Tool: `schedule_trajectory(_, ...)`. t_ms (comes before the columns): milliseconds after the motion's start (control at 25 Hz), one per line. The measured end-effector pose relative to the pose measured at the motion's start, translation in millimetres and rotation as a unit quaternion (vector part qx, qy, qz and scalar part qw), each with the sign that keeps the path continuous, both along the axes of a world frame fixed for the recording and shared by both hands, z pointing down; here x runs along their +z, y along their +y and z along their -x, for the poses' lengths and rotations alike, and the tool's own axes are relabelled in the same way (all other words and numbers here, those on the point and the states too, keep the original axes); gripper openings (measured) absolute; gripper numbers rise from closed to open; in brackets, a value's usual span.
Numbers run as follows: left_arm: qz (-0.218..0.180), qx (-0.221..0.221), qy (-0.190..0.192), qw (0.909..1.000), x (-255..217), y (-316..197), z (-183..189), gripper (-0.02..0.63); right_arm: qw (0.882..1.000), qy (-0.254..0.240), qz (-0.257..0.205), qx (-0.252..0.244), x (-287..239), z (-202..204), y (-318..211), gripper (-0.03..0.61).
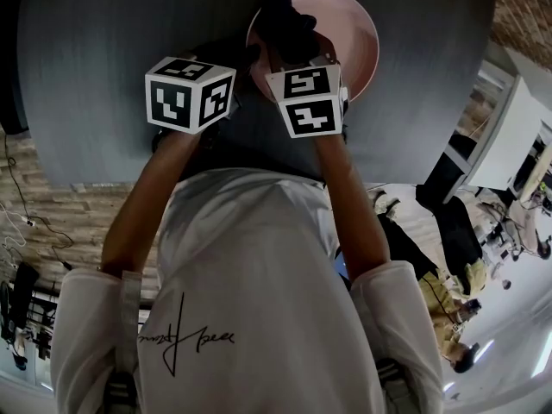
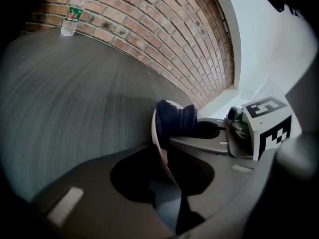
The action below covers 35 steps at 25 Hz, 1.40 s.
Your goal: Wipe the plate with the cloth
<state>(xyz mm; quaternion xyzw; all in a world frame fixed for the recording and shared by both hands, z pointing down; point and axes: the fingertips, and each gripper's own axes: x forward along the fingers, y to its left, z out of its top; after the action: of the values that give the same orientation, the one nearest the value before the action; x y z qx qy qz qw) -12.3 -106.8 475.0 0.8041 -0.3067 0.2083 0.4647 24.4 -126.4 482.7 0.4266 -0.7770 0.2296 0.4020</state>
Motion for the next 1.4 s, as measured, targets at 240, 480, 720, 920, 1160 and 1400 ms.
schedule_trajectory(240,0.003,-0.004,0.003,1.0000,-3,0,-2,0.089,0.999,-0.021,0.022,-0.018,-3,1,8,0.120)
schedule_trajectory(480,0.003,-0.004,0.006,1.0000,-5,0,0,0.089,0.998,-0.037,0.040,-0.044,-4,6,18,0.120)
schedule_trajectory(720,0.005,-0.006,0.010,0.9999,-3,-1,0,0.089,0.996,-0.042,0.055,-0.052,-2,5,25,0.120)
schedule_trajectory(920,0.009,-0.009,0.014,0.9998,-2,-2,0,0.089,0.996,-0.049,0.062,-0.051,0,8,32,0.121)
schedule_trajectory(1160,0.009,-0.011,0.015,0.9998,-4,-2,-2,0.086,0.995,-0.050,0.069,-0.046,-2,7,38,0.122)
schedule_trajectory(1400,0.012,-0.013,0.018,0.9997,-3,-3,-1,0.086,0.995,-0.049,0.079,-0.047,-1,7,44,0.123)
